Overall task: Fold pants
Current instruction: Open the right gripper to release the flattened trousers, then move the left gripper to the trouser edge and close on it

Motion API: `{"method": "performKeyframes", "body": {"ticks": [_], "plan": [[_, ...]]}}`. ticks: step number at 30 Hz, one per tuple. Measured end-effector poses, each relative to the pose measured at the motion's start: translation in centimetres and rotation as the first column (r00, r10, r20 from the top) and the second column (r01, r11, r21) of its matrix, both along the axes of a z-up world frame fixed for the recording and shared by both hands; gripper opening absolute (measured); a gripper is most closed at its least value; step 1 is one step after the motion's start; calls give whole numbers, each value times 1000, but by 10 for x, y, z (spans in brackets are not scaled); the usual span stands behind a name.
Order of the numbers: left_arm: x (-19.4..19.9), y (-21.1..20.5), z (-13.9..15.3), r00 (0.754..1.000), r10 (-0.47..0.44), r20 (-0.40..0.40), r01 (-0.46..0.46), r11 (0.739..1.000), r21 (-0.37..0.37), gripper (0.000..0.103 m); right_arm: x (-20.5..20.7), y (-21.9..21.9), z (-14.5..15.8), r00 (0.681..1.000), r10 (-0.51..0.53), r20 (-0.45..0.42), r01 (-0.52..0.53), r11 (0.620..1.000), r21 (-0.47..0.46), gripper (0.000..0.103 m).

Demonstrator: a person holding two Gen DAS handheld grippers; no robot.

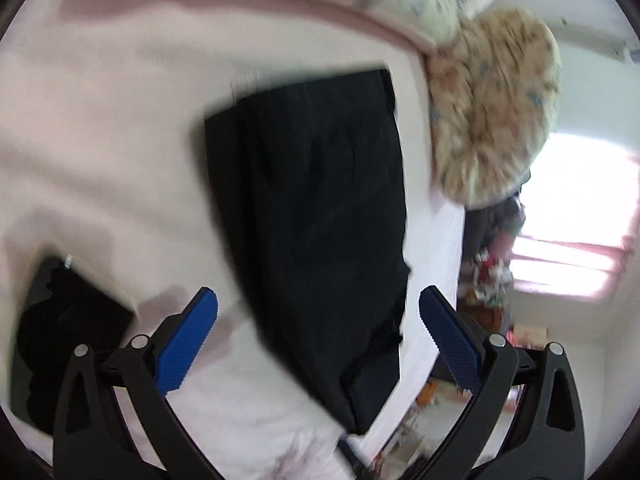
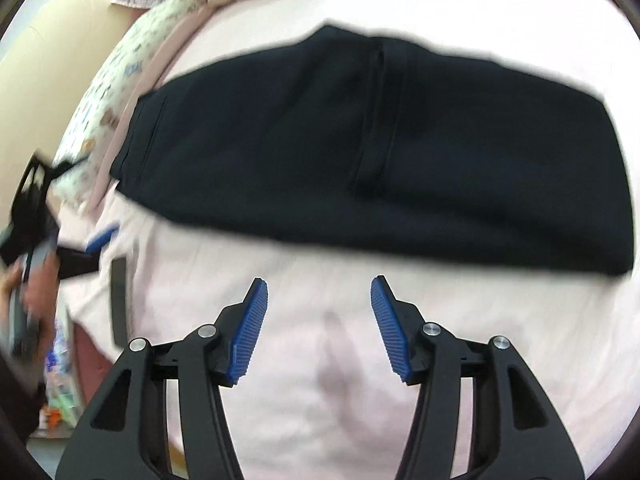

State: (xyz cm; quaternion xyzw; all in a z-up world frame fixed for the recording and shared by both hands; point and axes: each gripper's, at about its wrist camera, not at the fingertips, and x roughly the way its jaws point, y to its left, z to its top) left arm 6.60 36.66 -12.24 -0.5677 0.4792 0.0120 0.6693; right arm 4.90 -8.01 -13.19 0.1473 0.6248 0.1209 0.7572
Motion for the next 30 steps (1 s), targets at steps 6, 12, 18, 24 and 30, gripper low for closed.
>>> {"method": "performKeyframes", "body": {"ticks": [6,12,18,24,30], "plan": [[20,24,-16,999,17,-29,-17,999,-29,101,-15,13,-5,998,5,-58,-2,999,51,56],[28,20,-42,998,12,-66,-16,998,-59,101,-1,26,-2,998,49,-26,-47,996,72,56],[32,22,-46,1000,18,-8,-18,998,-65,101,-7,31,-4,997,70,-31,-68,994,85,59],[42,12,-39,997,5,71,1,997,-81,101,-13,35,-13,995,78,-69,-71,993,98,59],[55,-9,-39,990,-135,46,132,990,57,101,-9,31,2,999,31,18,-32,998,54,59]]}}
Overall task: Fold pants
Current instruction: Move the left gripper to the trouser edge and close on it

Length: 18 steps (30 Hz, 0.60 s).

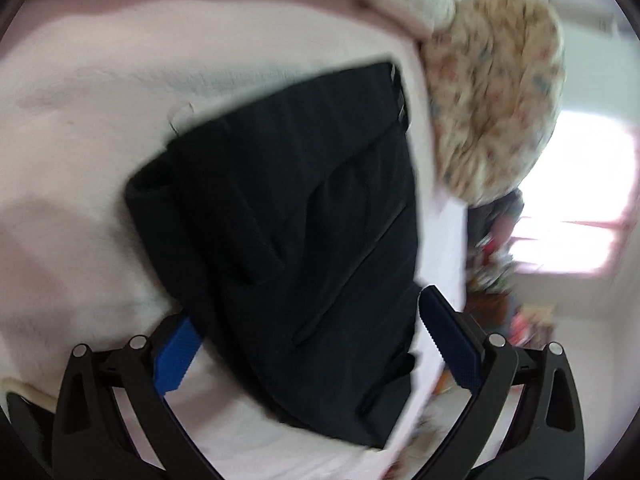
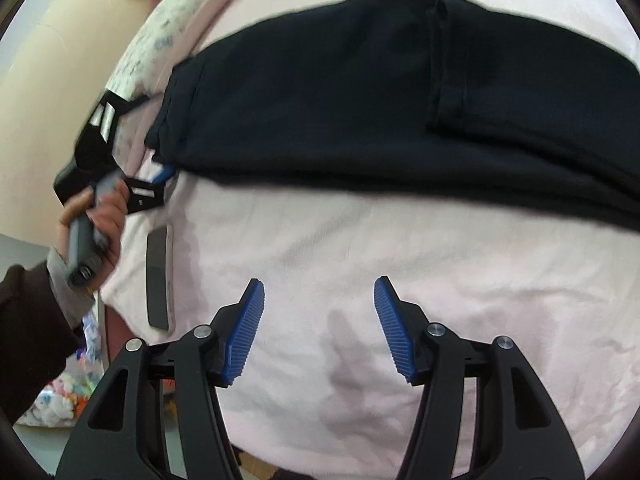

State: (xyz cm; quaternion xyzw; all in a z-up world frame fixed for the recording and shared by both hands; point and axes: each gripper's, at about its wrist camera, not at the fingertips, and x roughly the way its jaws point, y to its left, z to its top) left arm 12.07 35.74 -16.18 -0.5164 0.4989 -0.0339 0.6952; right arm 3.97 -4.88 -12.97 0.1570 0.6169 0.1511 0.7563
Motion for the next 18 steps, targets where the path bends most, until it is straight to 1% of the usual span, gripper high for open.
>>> {"method": "performKeyframes", "body": {"ticks": [2,3,5,6,8,12,15,17,18], "plan": [[8,-13,5,999,-45,-14,46,995,89,101,3,0,6,999,-7,38,10,997,-78,61],[12,-18,7,998,-62,-25,65,990,122,101,6,-1,9,999,-7,51,14,992,-126,65],[18,-27,11,994,-95,-51,103,977,185,101,12,-1,10,999,-6,51,15,983,-181,67],[20,-30,11,992,-108,-63,119,972,205,101,16,-1,9,999,-8,36,16,978,-207,67],[22,-32,11,991,-113,-72,126,968,215,101,22,-1,6,1000,-14,9,16,969,-247,67],[22,-28,10,993,-84,-79,98,975,200,98,24,0,3,1000,-20,-1,19,961,-275,67],[17,-25,8,994,-68,-83,83,976,202,91,21,-2,1,1000,-27,-14,22,964,-265,71],[14,-21,7,995,-55,-84,71,976,204,79,19,-3,-2,999,-23,-24,16,966,-260,71],[12,-19,7,995,-43,-86,60,977,204,75,17,-4,-4,999,-21,-28,13,965,-260,71]]}}
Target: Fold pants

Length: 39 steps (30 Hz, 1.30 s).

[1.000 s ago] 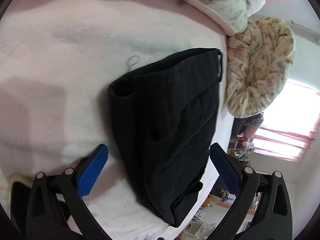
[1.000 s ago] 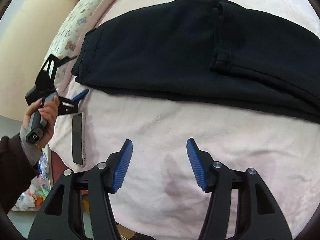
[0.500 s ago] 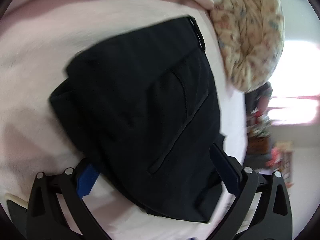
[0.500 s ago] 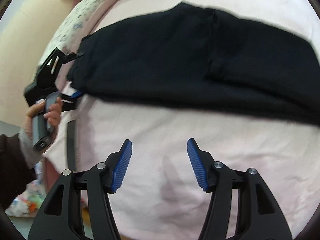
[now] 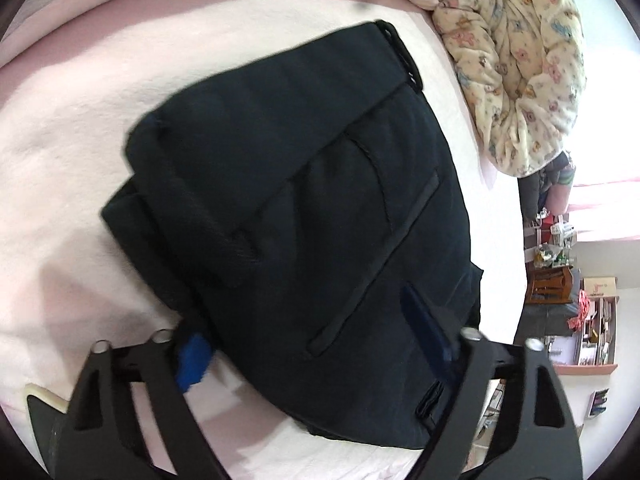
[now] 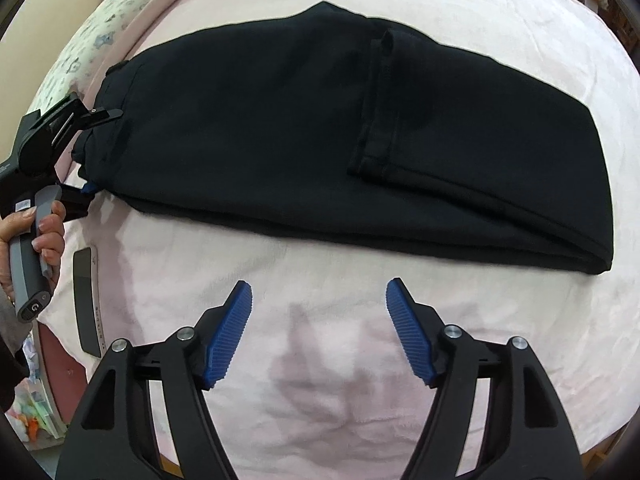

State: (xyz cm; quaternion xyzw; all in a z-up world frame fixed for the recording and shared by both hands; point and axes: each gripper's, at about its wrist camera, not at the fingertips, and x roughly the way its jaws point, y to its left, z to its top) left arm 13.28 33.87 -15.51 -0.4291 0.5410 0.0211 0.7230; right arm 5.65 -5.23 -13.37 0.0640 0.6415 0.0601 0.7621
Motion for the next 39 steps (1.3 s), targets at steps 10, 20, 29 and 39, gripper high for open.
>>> {"method": "performKeyframes", "body": {"ticks": [10,20,29,39], "plan": [[-21,4,19,982,53,182,-48,998,-32,18,-12,1,-5,999,22,-29,-21,999,27,71],[-20,-22,69,942,-16,336,4,999,37,15,-33,-10,-9,998,4,-55,-1,998,59,72],[-20,-68,124,862,-188,471,131,980,151,14,-45,-48,-5,996,-71,-57,76,994,79,72],[-23,-141,165,780,-306,546,250,952,176,14,-53,-97,2,985,-167,-45,171,981,94,73]]}}
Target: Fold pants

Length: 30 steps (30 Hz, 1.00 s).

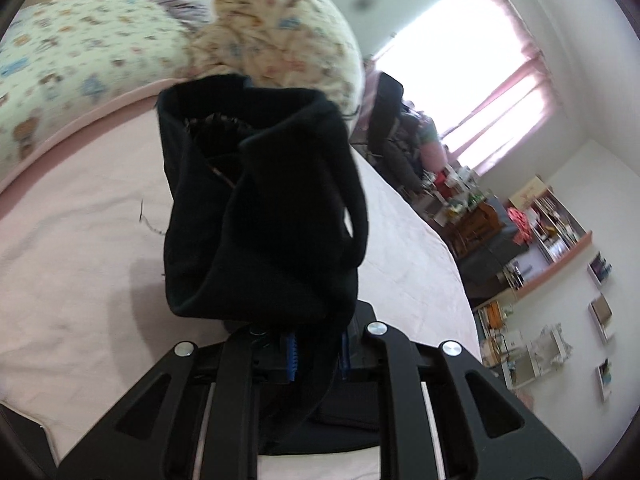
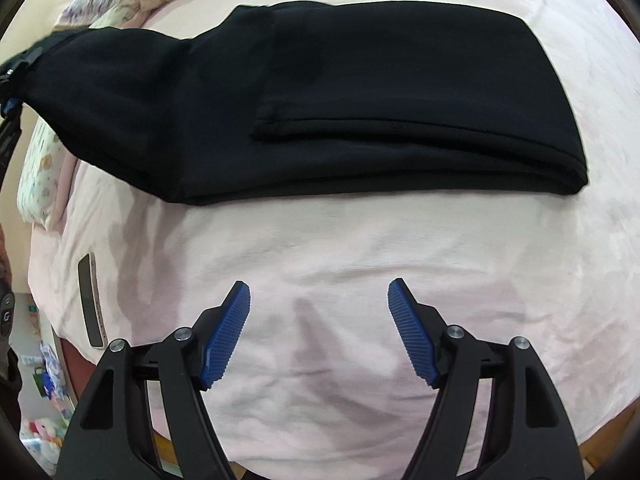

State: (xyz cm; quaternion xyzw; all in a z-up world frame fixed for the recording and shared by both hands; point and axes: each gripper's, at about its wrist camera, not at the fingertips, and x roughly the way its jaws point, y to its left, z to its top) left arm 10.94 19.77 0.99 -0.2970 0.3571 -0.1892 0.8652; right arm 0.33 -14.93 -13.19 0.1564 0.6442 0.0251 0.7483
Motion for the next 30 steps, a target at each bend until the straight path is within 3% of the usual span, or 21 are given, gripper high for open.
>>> {"method": "performKeyframes", "body": {"ticks": [12,19,24,27,30], "plan": [[-10,-132,24,973,-228,38,227,973,42,14,-26,-74,-5,993,-116,-25,117,993,21,73],[-13,-225,-18,936,-336,-102,344,937,68,14,-44,-120,-8,982,-184,-34,184,983,13,73],[-10,-272,-50,911,-361,-200,387,916,110,14,-55,-156,-10,971,-235,-41,235,972,-2,73],[-12,-295,-49,903,-379,-201,406,907,116,14,-62,-177,-12,962,-270,-47,270,963,-8,73],[-17,-325,-47,879,-436,-191,466,870,162,14,-68,-193,-14,952,-302,-55,302,953,-11,73]]}}
